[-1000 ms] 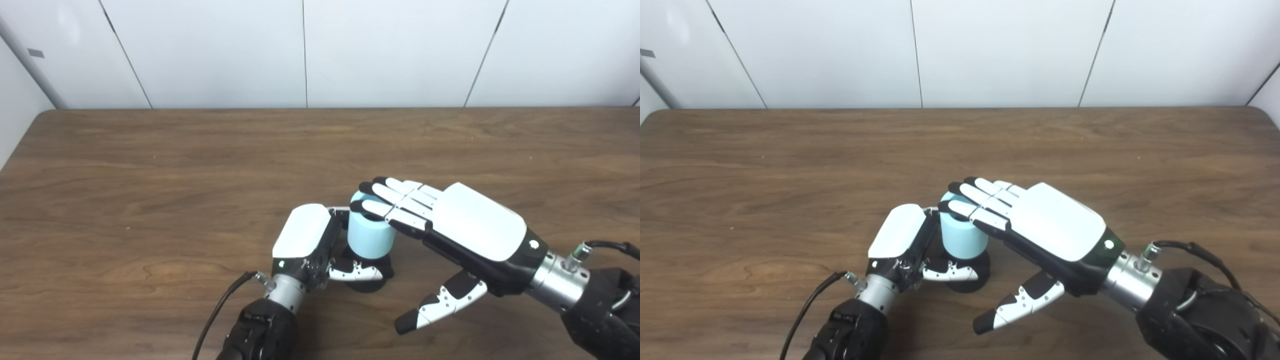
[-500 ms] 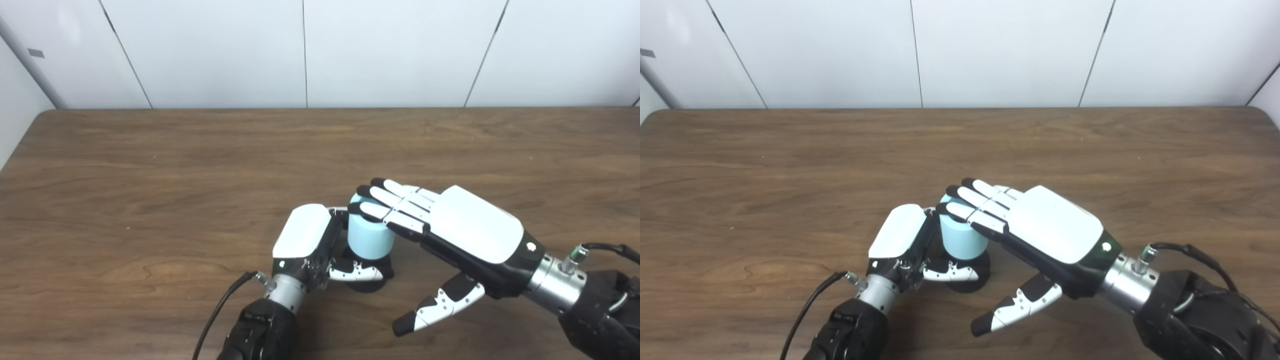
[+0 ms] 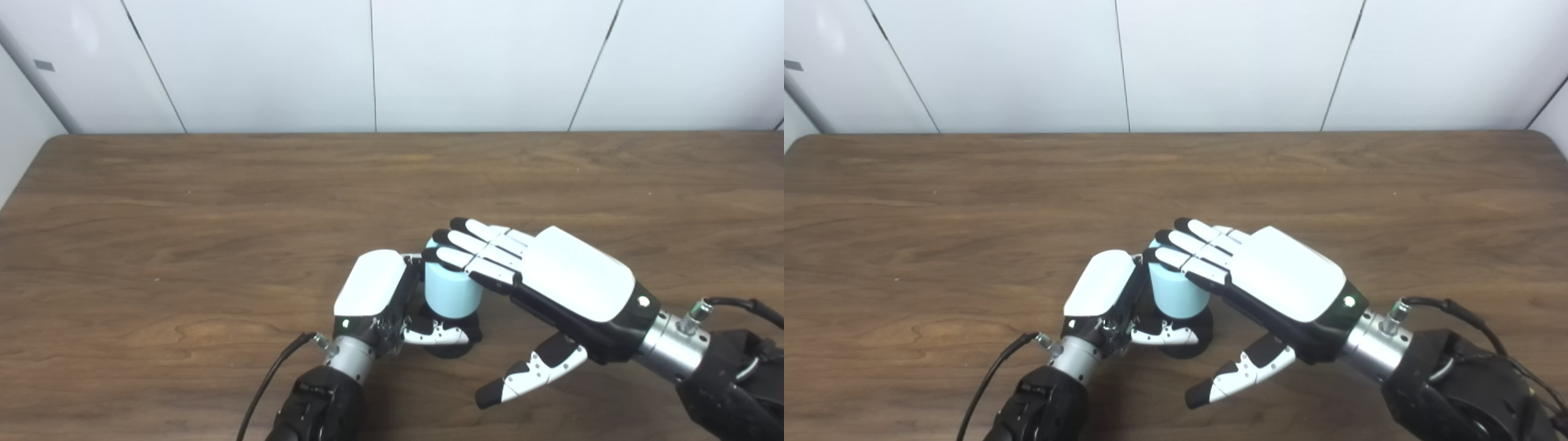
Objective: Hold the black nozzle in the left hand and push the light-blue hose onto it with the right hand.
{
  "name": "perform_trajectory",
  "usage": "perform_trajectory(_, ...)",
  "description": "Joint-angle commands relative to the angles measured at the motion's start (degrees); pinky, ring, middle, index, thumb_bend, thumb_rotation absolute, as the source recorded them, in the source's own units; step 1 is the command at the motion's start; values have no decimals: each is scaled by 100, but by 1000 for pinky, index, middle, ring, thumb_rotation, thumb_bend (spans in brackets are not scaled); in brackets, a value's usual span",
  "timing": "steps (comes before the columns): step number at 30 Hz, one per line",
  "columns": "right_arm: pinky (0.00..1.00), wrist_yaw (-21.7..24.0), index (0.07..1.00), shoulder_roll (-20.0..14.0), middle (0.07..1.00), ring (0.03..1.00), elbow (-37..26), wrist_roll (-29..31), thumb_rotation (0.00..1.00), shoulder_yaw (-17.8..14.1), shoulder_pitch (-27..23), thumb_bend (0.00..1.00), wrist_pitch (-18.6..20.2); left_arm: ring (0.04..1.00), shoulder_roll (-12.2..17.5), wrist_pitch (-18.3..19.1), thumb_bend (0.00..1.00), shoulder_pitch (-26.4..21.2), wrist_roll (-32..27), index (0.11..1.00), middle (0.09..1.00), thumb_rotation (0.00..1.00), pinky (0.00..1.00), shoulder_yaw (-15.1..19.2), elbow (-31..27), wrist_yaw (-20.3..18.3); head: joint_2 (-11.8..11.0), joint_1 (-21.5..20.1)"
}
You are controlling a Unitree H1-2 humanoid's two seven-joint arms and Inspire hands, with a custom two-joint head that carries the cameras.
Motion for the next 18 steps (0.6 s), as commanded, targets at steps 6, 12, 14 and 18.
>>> perform_trajectory(6,877,163,884,-158,909,946,92,24,813,98,111,669,-10,623,21,154,524,76,103,476,505,0,684,-2,20,-197,36,12)
perform_trajectory(12,874,210,880,-231,910,943,49,-18,824,123,185,671,38,615,23,156,524,98,99,482,496,0,679,6,2,-200,64,-14)
perform_trajectory(14,874,215,880,-253,913,943,31,-20,830,127,223,673,56,614,19,175,525,105,104,484,493,0,676,8,-19,-222,95,1)
perform_trajectory(18,875,209,882,-272,918,946,31,-48,820,149,349,669,58,617,48,178,524,104,102,482,496,0,677,16,-41,-266,106,0)
